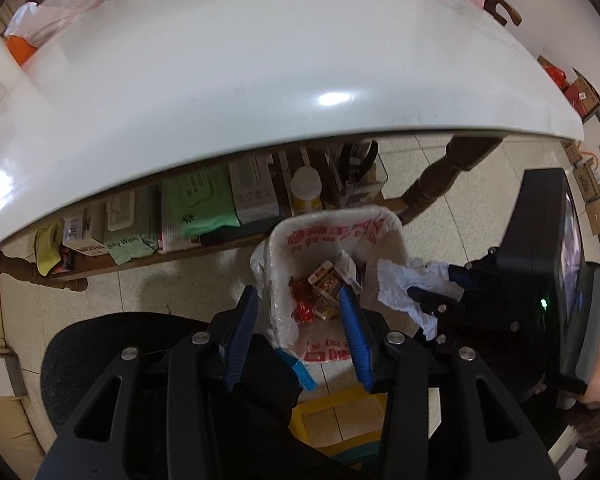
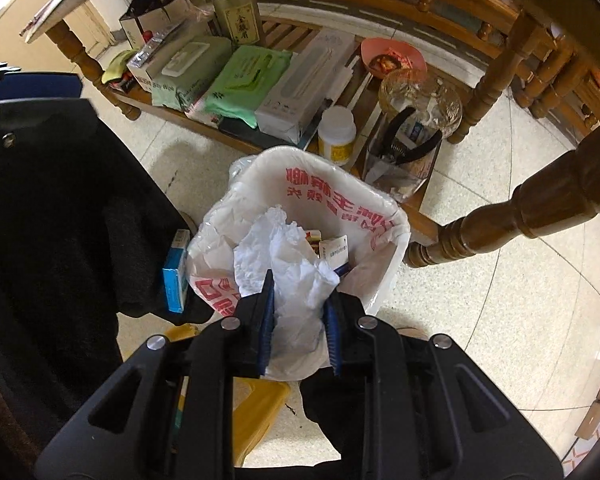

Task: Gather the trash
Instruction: 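Lower the blue-white box into the bag with the left tool while the right tool holds the tissue inside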

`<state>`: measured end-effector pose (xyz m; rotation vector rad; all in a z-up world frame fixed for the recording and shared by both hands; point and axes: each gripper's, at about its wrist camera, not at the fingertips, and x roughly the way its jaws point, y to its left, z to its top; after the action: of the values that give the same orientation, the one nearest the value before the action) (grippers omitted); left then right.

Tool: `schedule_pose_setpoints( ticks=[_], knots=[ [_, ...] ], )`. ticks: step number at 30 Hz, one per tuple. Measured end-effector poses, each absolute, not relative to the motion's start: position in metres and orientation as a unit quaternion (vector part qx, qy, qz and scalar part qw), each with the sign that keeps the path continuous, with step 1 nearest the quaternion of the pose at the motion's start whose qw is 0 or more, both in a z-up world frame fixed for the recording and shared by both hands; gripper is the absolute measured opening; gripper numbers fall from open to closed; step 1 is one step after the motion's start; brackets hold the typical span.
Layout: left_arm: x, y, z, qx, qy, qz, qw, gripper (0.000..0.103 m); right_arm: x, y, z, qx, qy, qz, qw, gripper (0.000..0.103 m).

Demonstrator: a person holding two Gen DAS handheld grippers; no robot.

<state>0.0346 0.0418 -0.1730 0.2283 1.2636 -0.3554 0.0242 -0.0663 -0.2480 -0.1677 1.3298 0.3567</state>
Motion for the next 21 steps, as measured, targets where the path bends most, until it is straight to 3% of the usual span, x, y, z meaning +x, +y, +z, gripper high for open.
schedule_pose_setpoints(
  ticks=[10,21],
  knots=[
    [0.022,0.051,-0.222,0.089,0.649,-0.115,0.747,0.043,0.034,-0.064,-0.299,-0.07,0.642,0.158,0.747,0.023],
    [0.004,0.044,-0.289,0.042,0.689,0.013,0.724,0.043,0.04,-0.073,-0.318,-0.05,0.658,0.161,0.734,0.022]
  ],
)
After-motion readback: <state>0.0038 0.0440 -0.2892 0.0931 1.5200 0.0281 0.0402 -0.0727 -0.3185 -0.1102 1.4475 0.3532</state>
